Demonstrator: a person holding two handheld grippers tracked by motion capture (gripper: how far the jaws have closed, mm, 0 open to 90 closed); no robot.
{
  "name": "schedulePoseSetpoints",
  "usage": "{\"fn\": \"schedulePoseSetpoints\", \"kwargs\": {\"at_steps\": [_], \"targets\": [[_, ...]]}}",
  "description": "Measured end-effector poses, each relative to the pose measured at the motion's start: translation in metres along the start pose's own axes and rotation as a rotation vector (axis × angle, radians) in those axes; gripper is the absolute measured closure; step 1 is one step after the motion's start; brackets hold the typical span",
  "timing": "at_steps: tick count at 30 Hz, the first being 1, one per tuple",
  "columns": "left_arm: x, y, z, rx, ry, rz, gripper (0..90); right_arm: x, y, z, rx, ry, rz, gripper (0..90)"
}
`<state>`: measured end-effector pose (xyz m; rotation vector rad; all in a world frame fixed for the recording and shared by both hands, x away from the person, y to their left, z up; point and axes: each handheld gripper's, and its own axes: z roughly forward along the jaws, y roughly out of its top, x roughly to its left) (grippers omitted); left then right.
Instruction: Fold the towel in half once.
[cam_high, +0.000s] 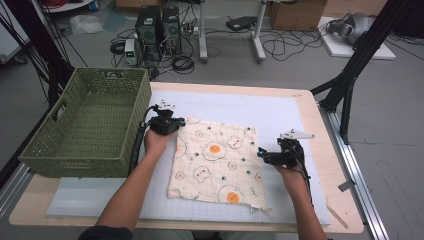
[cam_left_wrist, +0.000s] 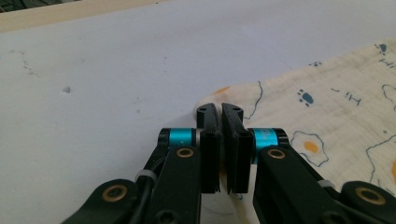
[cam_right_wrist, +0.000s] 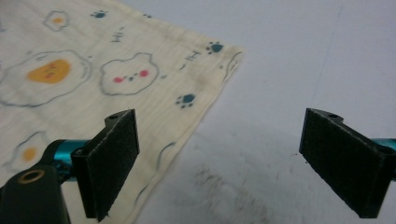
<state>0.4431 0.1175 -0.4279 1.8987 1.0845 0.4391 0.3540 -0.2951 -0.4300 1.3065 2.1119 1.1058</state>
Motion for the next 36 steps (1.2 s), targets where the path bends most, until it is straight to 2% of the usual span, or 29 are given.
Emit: {"fn": "schedulePoseSetpoints", "kwargs": {"at_steps": [4,6,10,13,18,20,21,22,25,30,36], "targets": [[-0.001,-0.001,0.000,0.011,-0.007,0.002,85.2,-0.006,0.015,0.019,0.033,-0.008,0.007,17.5],[-0.001,-0.001,0.001,0.016,-0.007,0.005,85.3,-0.007,0.020,0.032,0.054,0.007,0.017,22.3],[-0.001,0.000,-0.002,0.007,-0.006,0.002,85.2,-0.004,0.027,0.052,0.104,0.011,0.000,32.1],[-0.002,0.001,-0.004,0.009,-0.008,0.013,85.2,-0.001,0.031,0.065,0.140,-0.005,-0.011,39.9],[-0.002,0.001,-0.005,0.019,-0.017,0.023,85.6,0.002,0.039,0.076,0.133,-0.009,-0.023,61.9],[-0.002,0.002,-0.006,0.023,-0.018,0.024,85.6,0.002,0.042,0.077,0.138,0.003,-0.030,81.7],[-0.002,0.002,-0.006,0.022,-0.014,0.027,85.7,0.004,0.043,0.078,0.146,0.009,-0.051,84.5],[-0.002,0.003,-0.007,0.013,-0.007,0.029,85.8,0.006,0.045,0.078,0.153,-0.006,-0.081,85.7],[-0.002,0.007,-0.011,-0.038,0.002,0.022,86.0,0.009,0.048,0.078,0.145,-0.061,-0.122,86.3],[-0.006,0.013,-0.019,-0.138,0.001,0.010,85.9,0.006,0.056,0.068,0.031,-0.112,-0.113,86.3],[-0.008,0.013,-0.023,-0.119,-0.030,0.013,85.8,0.004,0.058,0.055,-0.014,-0.076,-0.101,86.1]]}}
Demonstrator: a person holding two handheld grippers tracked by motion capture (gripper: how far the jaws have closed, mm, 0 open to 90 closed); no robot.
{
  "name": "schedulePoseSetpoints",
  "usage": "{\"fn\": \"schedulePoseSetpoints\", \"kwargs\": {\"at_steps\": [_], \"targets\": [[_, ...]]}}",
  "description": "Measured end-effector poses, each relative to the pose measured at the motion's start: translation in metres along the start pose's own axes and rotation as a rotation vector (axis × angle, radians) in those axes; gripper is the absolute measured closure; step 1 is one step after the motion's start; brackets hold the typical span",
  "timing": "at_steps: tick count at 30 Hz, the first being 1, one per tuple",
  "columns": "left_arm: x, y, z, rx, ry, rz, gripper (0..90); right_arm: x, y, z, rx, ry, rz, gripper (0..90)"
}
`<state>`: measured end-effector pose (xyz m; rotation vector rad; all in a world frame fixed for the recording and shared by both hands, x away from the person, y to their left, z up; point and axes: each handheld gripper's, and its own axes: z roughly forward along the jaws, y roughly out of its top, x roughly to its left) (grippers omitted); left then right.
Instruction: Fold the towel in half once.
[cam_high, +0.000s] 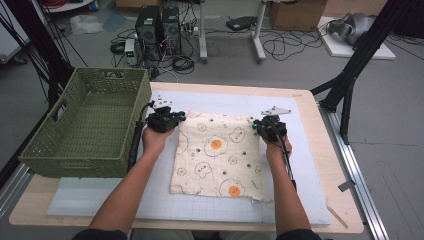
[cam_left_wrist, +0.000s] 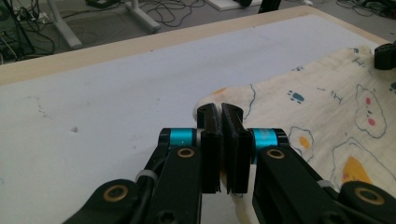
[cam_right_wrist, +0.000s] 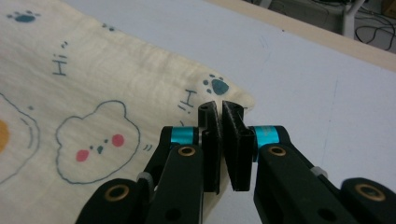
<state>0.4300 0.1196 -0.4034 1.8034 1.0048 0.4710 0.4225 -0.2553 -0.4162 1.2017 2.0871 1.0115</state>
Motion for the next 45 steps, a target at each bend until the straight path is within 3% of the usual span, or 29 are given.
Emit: {"fn": "schedulePoseSetpoints", "kwargs": {"at_steps": [6,8,15,19,22,27,32,39,45], "targets": [[-0.007,0.004,-0.011,0.009,-0.005,0.035,85.8,0.002,0.000,-0.020,-0.055,0.049,-0.012,86.1],[-0.011,0.004,-0.017,-0.012,-0.013,0.038,85.8,0.003,-0.002,-0.026,-0.058,0.056,-0.022,86.0],[-0.021,-0.012,-0.033,-0.042,-0.038,0.046,85.8,0.013,-0.006,-0.048,-0.096,0.074,-0.041,86.0],[-0.024,-0.021,-0.041,-0.071,-0.054,0.056,85.7,0.018,-0.016,-0.057,-0.108,0.080,-0.049,85.8],[-0.026,-0.026,-0.047,-0.063,-0.074,0.052,85.6,0.021,-0.025,-0.062,-0.115,0.091,-0.033,85.6],[-0.034,-0.035,-0.057,-0.094,-0.094,0.068,85.5,0.028,-0.036,-0.071,-0.120,0.102,-0.024,85.5],[-0.039,-0.046,-0.064,-0.101,-0.115,0.064,85.5,0.035,-0.045,-0.076,-0.094,0.105,-0.055,85.2],[-0.048,-0.052,-0.071,-0.087,-0.151,0.104,85.4,0.044,-0.054,-0.085,-0.064,0.123,-0.105,84.8],[-0.053,-0.059,-0.078,-0.073,-0.161,0.124,85.3,0.047,-0.063,-0.099,-0.066,0.141,-0.120,84.9]]}}
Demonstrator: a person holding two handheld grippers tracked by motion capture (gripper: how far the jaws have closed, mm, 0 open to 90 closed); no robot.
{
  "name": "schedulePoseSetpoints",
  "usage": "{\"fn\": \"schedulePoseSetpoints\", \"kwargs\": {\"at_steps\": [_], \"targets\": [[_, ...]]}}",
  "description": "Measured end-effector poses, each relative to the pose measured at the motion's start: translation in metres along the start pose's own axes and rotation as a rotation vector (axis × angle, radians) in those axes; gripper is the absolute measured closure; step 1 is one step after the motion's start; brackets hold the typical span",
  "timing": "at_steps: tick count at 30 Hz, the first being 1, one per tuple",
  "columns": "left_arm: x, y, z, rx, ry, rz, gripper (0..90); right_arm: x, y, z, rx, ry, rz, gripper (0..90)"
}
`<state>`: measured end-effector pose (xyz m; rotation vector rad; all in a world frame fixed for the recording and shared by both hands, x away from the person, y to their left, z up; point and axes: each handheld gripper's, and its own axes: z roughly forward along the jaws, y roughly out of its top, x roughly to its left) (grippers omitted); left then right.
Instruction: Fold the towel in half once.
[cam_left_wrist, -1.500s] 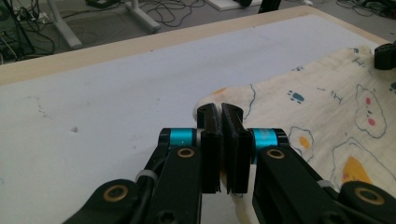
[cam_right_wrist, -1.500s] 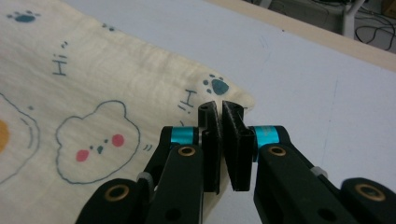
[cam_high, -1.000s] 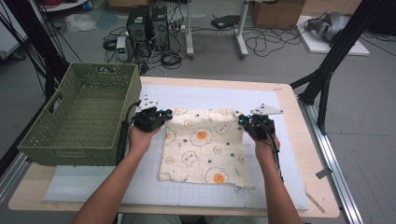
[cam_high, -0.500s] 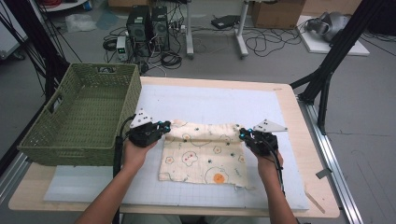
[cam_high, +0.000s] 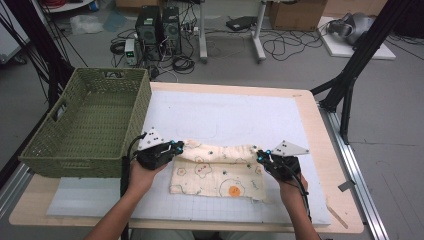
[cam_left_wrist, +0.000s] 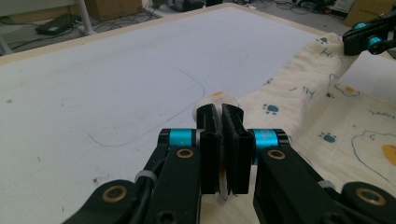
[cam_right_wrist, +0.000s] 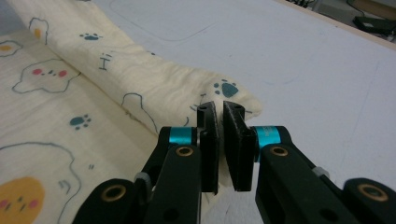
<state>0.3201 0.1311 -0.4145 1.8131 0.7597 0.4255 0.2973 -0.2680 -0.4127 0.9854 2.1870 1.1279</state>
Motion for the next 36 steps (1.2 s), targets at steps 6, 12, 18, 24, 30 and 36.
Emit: {"fn": "schedulePoseSetpoints", "kwargs": {"at_steps": [6,12,18,24,30,36], "targets": [[-0.005,-0.007,-0.008,0.003,-0.002,-0.003,85.2,0.006,-0.011,-0.006,0.020,0.023,-0.004,84.3],[-0.009,-0.021,-0.013,0.022,-0.010,-0.014,85.1,0.013,-0.019,-0.006,0.040,0.048,-0.026,83.9],[-0.012,-0.030,-0.017,0.044,-0.030,-0.019,84.6,0.016,-0.027,-0.007,0.060,0.057,-0.027,84.9],[-0.015,-0.033,-0.023,0.046,-0.049,-0.026,84.6,0.020,-0.028,-0.016,0.042,0.072,-0.036,85.0],[-0.019,-0.037,-0.029,0.062,-0.058,-0.016,84.1,0.026,-0.032,-0.026,0.037,0.098,-0.057,84.8],[-0.015,-0.035,-0.030,0.020,-0.066,-0.074,57.0,0.024,-0.035,-0.027,0.041,0.098,-0.047,75.5]]}}
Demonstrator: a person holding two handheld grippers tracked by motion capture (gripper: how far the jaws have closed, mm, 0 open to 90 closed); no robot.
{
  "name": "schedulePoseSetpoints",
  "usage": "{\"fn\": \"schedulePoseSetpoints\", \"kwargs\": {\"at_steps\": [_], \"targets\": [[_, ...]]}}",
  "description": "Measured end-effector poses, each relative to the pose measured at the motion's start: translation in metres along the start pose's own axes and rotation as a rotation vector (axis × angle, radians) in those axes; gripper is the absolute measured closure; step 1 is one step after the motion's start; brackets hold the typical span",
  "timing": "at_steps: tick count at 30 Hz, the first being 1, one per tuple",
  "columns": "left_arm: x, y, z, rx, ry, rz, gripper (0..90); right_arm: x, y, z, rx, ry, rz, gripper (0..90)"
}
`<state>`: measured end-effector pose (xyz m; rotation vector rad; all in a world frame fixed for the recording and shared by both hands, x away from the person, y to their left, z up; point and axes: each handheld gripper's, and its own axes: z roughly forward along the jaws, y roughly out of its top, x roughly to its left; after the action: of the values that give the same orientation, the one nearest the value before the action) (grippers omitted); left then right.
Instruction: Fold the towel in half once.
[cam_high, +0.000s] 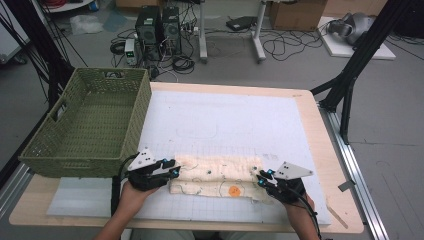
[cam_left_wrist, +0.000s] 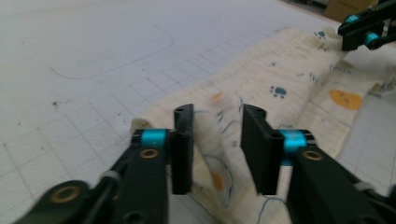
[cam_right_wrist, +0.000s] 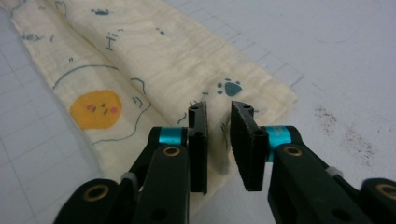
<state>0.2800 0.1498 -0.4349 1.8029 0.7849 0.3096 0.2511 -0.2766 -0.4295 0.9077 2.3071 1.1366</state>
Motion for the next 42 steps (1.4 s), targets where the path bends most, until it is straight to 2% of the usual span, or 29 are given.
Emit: {"fn": "schedulePoseSetpoints", "kwargs": {"at_steps": [3,6,8,10,12,13,16,18,20,21,22,23,24,25,32,37,39,42], "targets": [[0.004,0.004,-0.007,-0.046,0.027,-0.011,50.6,-0.004,-0.001,-0.007,-0.034,0.012,0.026,73.9],[0.010,0.004,-0.012,-0.060,0.049,-0.025,50.7,-0.009,-0.001,-0.016,-0.086,0.024,0.043,71.9],[0.012,0.005,-0.014,-0.070,0.057,-0.032,50.8,-0.013,-0.001,-0.024,-0.141,0.043,0.076,70.3],[0.014,0.006,-0.014,-0.078,0.069,-0.034,50.8,-0.018,0.000,-0.029,-0.171,0.025,0.104,66.7],[0.015,0.006,-0.012,-0.076,0.075,-0.034,50.8,-0.026,0.001,-0.027,-0.164,-0.018,0.122,63.3],[0.016,0.007,-0.011,-0.076,0.076,-0.039,50.9,-0.029,0.001,-0.024,-0.161,-0.024,0.137,61.4],[0.015,0.007,-0.009,-0.069,0.078,-0.033,51.0,-0.031,0.002,-0.012,-0.143,-0.006,0.168,53.2],[0.015,0.007,-0.008,-0.063,0.080,-0.029,51.0,-0.029,0.006,0.001,-0.106,0.027,0.163,50.1],[0.015,0.006,-0.007,-0.059,0.081,-0.030,51.1,-0.026,0.009,0.011,-0.081,0.051,0.152,51.8],[0.015,0.006,-0.007,-0.058,0.081,-0.030,51.0,-0.026,0.010,0.015,-0.066,0.069,0.149,59.5],[0.014,0.006,-0.007,-0.057,0.082,-0.026,51.0,-0.025,0.010,0.018,-0.051,0.103,0.137,72.5],[0.014,0.006,-0.007,-0.054,0.083,-0.022,51.1,-0.023,0.010,0.020,-0.034,0.119,0.107,79.6],[0.015,0.006,-0.007,-0.055,0.085,-0.022,51.0,-0.020,0.010,0.020,-0.018,0.117,0.075,84.7],[0.015,0.006,-0.008,-0.056,0.086,-0.022,51.0,-0.018,0.010,0.019,-0.013,0.127,0.052,85.3],[0.017,0.007,-0.010,-0.070,0.100,-0.026,51.0,-0.012,0.003,-0.007,-0.044,0.186,0.028,85.6],[0.018,0.007,-0.011,-0.074,0.105,-0.031,50.8,-0.006,-0.007,-0.021,-0.022,0.231,-0.006,85.2],[0.018,0.007,-0.010,-0.074,0.106,-0.031,50.7,-0.005,-0.009,-0.024,-0.019,0.229,-0.004,76.8],[0.017,0.007,-0.009,-0.062,0.106,-0.034,50.5,-0.010,-0.009,-0.028,-0.062,0.214,0.037,68.0]]}}
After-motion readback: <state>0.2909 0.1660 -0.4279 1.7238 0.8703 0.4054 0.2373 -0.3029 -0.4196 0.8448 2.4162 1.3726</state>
